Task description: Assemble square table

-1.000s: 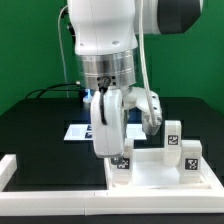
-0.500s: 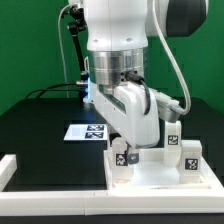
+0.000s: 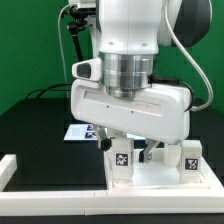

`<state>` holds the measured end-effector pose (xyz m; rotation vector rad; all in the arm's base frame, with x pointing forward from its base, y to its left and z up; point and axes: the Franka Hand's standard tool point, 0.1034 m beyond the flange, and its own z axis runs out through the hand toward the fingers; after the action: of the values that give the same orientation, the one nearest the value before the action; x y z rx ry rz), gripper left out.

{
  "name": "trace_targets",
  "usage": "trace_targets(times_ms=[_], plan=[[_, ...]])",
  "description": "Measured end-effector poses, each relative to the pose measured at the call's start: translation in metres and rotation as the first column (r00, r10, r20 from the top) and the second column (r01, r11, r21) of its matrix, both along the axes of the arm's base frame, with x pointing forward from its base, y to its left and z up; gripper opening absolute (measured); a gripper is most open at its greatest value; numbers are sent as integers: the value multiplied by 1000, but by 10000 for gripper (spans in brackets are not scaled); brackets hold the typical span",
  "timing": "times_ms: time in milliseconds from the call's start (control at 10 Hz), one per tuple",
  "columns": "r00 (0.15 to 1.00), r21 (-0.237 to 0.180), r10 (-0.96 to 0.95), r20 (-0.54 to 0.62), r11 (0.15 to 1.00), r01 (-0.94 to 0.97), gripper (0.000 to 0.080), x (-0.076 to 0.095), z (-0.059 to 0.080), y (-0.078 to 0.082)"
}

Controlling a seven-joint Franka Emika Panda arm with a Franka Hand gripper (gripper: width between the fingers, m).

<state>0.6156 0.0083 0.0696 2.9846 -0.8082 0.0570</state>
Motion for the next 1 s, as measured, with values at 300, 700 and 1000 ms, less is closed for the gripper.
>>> trace_targets(times_ms=[300,700,1000], plan=[[999,-4,37,8,999,-37,556,-1,-2,1],[984,14,-177,19,984,177,281,-1,-4,2],[943,26,-333,24,943,332,282,-1,-4,3]])
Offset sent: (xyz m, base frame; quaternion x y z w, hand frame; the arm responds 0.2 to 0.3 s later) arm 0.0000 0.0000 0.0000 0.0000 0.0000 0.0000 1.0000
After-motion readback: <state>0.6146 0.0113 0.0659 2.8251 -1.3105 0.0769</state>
